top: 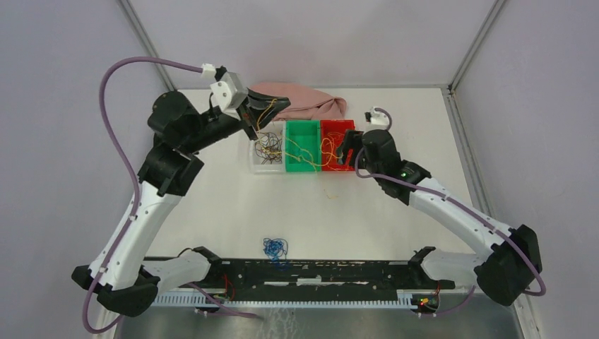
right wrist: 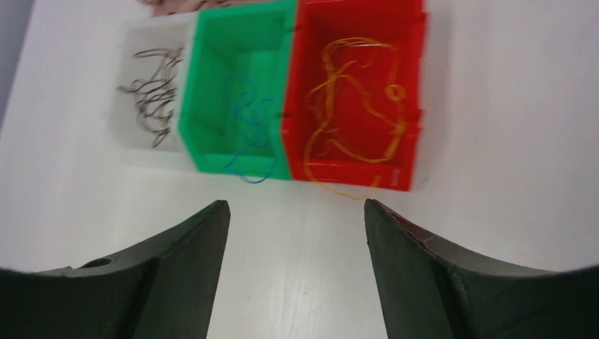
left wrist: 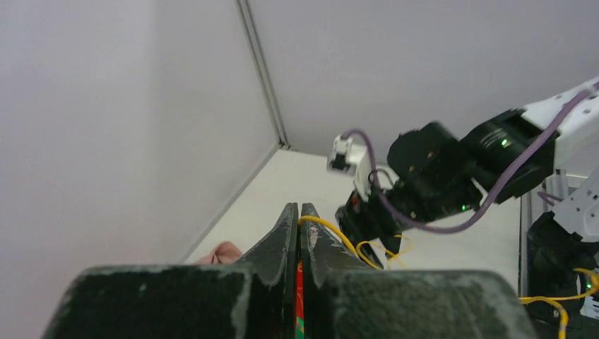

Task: Untangle the cables
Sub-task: Untie the cable, then place the cable in the bin.

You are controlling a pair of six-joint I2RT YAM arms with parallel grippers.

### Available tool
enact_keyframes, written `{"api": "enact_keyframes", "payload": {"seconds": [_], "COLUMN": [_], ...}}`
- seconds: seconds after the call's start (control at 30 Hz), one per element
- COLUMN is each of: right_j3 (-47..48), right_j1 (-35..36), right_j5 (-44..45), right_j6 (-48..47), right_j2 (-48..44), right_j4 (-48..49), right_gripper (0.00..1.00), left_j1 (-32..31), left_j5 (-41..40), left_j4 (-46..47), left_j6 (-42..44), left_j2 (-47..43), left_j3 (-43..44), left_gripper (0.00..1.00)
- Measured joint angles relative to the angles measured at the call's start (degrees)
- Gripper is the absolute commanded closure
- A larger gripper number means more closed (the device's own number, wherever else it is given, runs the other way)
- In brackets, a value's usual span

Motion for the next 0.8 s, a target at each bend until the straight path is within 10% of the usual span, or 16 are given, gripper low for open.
{"api": "enact_keyframes", "payload": {"seconds": [0.8], "right_j3": [1.27], "right_j1": [-20.70], "right_j5": [10.84], "right_j6": [-0.07], "right_j2": [-7.91], "right_j4": [-15.02], "right_gripper": [0.40], "left_j1": [-7.67], "left_j5": [-13.33], "left_j4": [3.34], "left_j6": [8.28], "left_j2": [29.77], "left_j3": [-0.70], "left_gripper": [0.97]}}
